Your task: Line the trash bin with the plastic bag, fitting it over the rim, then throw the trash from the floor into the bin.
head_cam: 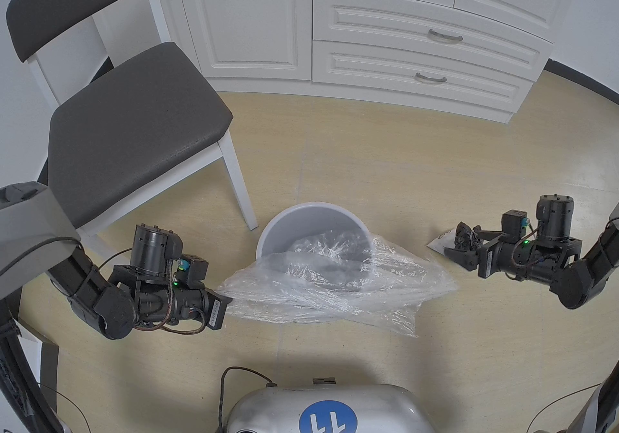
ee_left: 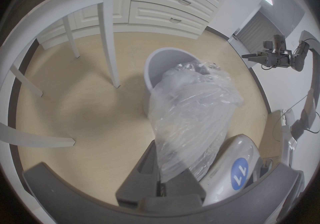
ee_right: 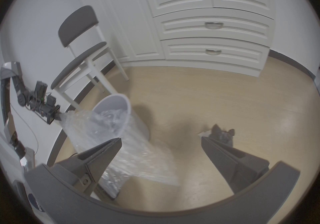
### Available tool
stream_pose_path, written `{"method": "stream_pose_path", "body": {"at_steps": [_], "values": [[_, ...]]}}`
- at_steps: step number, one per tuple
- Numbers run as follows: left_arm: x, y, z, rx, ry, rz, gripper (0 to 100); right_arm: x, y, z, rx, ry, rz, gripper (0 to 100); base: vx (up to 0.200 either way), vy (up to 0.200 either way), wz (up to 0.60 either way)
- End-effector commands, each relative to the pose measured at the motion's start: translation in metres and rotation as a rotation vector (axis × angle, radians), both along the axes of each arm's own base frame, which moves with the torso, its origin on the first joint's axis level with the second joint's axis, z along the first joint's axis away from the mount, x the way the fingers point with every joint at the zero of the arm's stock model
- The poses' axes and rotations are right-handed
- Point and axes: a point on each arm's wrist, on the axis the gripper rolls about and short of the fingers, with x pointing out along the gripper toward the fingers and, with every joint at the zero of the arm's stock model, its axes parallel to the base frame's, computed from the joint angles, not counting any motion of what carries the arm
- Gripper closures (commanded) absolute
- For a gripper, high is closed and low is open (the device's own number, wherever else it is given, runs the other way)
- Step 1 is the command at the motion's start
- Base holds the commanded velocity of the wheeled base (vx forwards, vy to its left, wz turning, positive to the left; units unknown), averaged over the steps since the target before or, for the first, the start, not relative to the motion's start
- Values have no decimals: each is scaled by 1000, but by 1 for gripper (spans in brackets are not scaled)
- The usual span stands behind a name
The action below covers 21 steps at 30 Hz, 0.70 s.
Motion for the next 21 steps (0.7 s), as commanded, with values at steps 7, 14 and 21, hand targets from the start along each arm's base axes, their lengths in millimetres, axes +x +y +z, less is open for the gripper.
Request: {"method": "stream_pose_path", "body": {"at_steps": [7, 14, 21], "values": [[-15, -11, 15, 11, 24, -49, 100, -48, 66, 4, -79, -10, 134, 0, 0, 0, 0], [-4, -15, -14, 39, 102, -45, 100, -63, 84, -4, -109, 16, 202, 0, 0, 0, 0], [19, -12, -38, 102, 110, 45, 100, -76, 100, -14, -155, 38, 248, 0, 0, 0, 0]]}}
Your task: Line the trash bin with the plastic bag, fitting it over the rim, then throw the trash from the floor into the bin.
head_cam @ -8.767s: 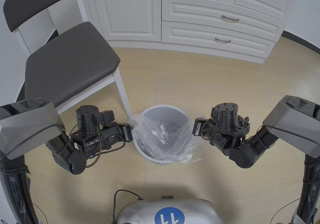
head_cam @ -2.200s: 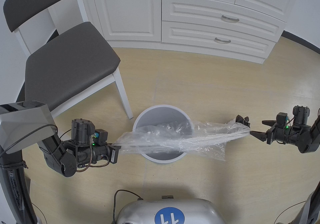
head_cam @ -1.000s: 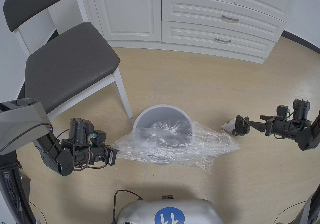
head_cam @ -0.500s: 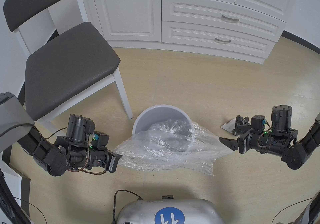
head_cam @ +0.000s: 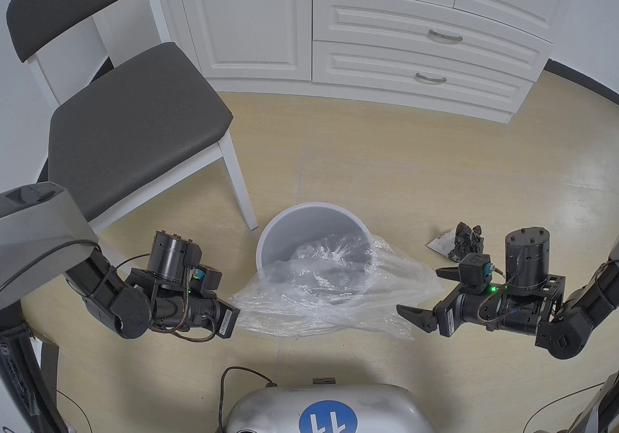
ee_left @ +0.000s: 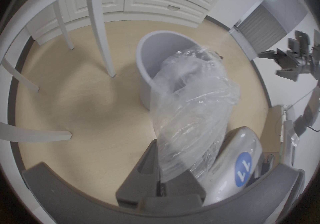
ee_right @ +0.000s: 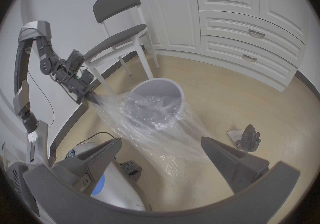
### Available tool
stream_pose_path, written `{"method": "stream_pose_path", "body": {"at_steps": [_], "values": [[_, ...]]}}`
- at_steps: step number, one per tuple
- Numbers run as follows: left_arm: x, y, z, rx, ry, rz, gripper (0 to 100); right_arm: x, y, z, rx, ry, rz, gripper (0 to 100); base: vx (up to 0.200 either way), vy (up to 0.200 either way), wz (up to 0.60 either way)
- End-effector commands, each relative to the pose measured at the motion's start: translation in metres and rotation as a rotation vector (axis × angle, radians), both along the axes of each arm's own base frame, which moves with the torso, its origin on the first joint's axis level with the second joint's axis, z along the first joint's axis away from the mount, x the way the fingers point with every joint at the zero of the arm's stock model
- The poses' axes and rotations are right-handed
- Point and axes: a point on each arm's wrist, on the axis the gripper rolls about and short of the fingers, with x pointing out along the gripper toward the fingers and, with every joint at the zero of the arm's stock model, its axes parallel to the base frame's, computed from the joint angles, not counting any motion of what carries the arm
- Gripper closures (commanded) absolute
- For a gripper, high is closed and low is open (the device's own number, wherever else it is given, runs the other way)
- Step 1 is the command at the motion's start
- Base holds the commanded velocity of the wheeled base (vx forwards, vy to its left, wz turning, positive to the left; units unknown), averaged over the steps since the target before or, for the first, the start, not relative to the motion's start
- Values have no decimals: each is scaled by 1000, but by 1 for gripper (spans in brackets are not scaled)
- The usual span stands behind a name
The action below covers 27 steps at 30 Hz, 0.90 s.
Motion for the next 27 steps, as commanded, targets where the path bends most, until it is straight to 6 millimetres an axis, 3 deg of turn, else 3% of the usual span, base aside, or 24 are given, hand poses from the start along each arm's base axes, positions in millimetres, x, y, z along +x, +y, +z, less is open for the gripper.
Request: {"method": "stream_pose_path", "body": {"at_steps": [1, 6, 16, 27], "values": [[17, 3, -24, 52, 25, 64, 100, -10, 13, -7, -29, 20, 37, 0, 0, 0, 0], [30, 12, -35, 66, 30, 106, 100, -20, 32, -19, -75, 44, 71, 0, 0, 0, 0], [37, 16, -26, 21, -63, 129, 100, -19, 74, -48, -81, -74, 49, 0, 0, 0, 0], [42, 16, -11, -85, -228, 161, 100, -11, 139, -25, -255, -83, 134, 0, 0, 0, 0]]}}
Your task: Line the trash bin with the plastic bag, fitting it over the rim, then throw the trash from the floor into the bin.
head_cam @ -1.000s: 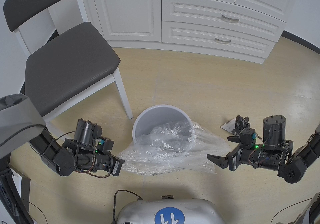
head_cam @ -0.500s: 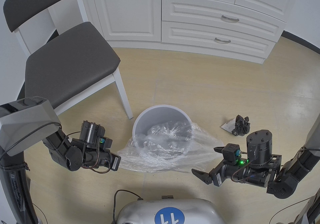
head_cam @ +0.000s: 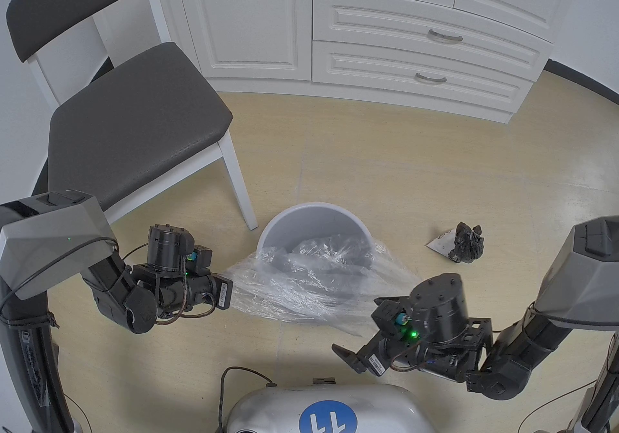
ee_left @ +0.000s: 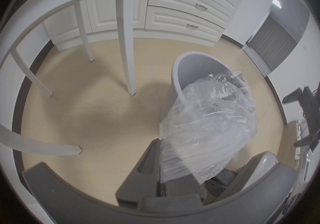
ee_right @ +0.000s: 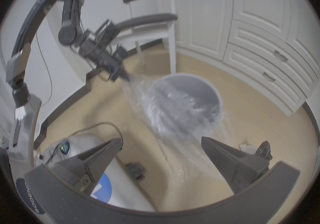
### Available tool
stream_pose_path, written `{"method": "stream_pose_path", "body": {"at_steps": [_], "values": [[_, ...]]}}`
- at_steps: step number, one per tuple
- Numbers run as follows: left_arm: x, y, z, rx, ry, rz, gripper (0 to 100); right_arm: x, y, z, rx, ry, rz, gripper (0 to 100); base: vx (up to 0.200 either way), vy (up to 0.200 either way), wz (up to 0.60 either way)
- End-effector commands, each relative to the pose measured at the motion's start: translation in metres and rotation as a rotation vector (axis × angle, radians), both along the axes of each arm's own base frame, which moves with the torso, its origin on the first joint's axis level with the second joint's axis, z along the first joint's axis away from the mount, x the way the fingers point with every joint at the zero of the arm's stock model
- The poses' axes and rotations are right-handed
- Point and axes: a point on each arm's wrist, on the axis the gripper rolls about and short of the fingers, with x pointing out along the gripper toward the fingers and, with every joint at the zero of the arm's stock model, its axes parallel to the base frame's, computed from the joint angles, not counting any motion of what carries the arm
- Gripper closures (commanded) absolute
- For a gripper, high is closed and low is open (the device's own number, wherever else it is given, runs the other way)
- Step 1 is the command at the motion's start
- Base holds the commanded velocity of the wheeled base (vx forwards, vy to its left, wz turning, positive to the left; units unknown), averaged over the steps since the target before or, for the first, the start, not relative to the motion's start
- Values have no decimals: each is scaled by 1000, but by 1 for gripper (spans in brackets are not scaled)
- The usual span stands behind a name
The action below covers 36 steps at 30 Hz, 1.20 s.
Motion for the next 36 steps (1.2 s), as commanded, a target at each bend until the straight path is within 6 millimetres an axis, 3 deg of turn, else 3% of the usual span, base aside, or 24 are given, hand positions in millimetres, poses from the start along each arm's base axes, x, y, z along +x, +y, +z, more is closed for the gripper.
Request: {"method": "stream_pose_path", "body": {"at_steps": [1, 4, 5, 14, 19, 35, 36], "values": [[-1, 2, 6, -31, -44, 10, 100, 3, 49, 16, -111, -13, 38, 0, 0, 0, 0], [-1, 2, 6, -32, -44, 8, 100, 4, 56, 16, -172, -13, 45, 0, 0, 0, 0], [-1, 2, 6, -34, -45, 7, 0, 8, 62, 12, -227, -26, 54, 0, 0, 0, 0], [0, 9, 8, -54, -42, -2, 0, 30, 87, -2, -348, -120, 36, 0, 0, 0, 0], [1, 15, 11, -63, -42, 2, 0, 33, 86, -13, -402, -124, 22, 0, 0, 0, 0], [0, 16, 13, -62, -44, 3, 0, 69, 90, -41, -448, -138, -109, 0, 0, 0, 0], [0, 17, 13, -62, -44, 4, 0, 71, 89, -40, -446, -139, -114, 100, 0, 0, 0]]}}
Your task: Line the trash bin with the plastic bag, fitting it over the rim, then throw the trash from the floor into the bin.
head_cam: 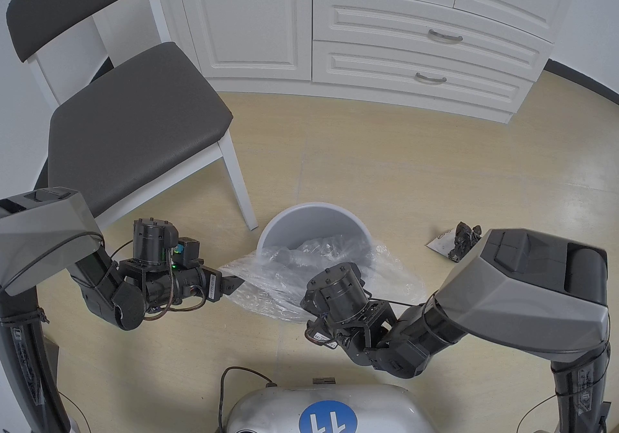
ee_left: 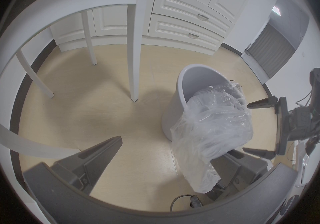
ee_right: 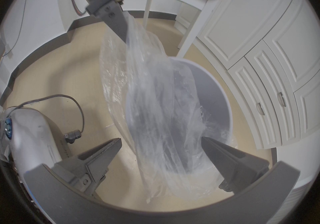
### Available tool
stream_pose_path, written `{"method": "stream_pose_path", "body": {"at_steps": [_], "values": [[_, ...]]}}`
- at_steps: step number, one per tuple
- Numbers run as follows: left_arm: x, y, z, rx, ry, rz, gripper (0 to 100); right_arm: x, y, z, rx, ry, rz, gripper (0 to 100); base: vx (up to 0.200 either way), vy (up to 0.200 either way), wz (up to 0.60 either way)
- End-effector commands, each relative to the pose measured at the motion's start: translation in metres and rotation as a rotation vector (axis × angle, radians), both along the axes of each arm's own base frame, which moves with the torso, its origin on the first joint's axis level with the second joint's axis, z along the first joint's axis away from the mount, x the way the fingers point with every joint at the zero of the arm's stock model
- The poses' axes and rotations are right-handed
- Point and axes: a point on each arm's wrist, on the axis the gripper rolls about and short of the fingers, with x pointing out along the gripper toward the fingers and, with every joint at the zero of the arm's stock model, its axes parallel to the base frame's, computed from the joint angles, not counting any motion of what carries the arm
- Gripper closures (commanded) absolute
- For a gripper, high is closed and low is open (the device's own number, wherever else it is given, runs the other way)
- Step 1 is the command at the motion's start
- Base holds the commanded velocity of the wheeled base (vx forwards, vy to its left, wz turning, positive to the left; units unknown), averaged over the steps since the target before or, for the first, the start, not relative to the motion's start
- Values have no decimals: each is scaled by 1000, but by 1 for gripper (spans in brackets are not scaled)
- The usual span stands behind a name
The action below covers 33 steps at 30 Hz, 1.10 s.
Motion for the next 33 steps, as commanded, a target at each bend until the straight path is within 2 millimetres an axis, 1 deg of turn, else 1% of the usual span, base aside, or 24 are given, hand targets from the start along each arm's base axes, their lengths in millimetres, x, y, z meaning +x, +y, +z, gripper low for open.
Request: {"method": "stream_pose_path", "body": {"at_steps": [1, 5, 6, 7, 9, 11, 13, 15, 16, 17, 19, 24, 25, 27, 30, 32, 33], "values": [[0, 1, 1, 0, -4, 3, 0, 10, -2, -7, -2, 0, -22, 100, 0, 0, 0], [2, 2, -1, 2, -2, 5, 0, 17, -5, 13, 33, -37, -37, 100, 0, 0, 0], [2, 2, -1, 2, 0, 5, 0, 20, -8, 22, 50, -52, -45, 100, 0, 0, 0], [2, 2, -1, 2, 0, 5, 0, 22, -9, 28, 59, -64, -51, 100, 0, 0, 0], [2, 2, -1, 4, -1, 6, 0, 27, -13, 36, 73, -82, -64, 100, 0, 0, 0], [2, 2, -2, 5, 2, 6, 0, 29, -14, 40, 80, -88, -69, 100, 0, 0, 0], [2, 1, -3, 7, 3, 3, 0, 27, -16, 41, 78, -85, -66, 100, 0, 0, 0], [2, 2, -4, 7, 6, 5, 0, 21, -16, 40, 70, -74, -56, 100, 0, 0, 0], [2, 2, -5, 8, 7, 5, 0, 16, -17, 35, 58, -56, -43, 100, 0, 0, 0], [2, 2, -5, 8, 7, 5, 0, 16, -17, 35, 58, -56, -43, 100, 0, 0, 0], [2, 2, -5, 9, 8, 4, 0, 6, -16, 31, 41, -37, -22, 100, 0, 0, 0], [2, 2, -5, 10, 10, 4, 0, -5, -16, 21, 6, -6, -2, 100, 0, 0, 0], [2, 2, -5, 10, 10, 4, 0, -5, -16, 21, 6, -6, -2, 100, 0, 0, 0], [2, 2, -5, 10, 8, 3, 0, -10, -15, 11, -18, 17, 10, 100, 0, 0, 0], [2, 2, -5, 10, 8, 3, 0, -10, -12, 0, -29, 31, 12, 100, 0, 0, 0], [1, 2, -5, 11, 9, 3, 0, -10, -12, 0, -29, 31, 12, 100, 0, 0, 0], [1, 2, -5, 11, 9, 3, 0, -13, -7, -3, -32, 39, 32, 100, 0, 0, 0]]}}
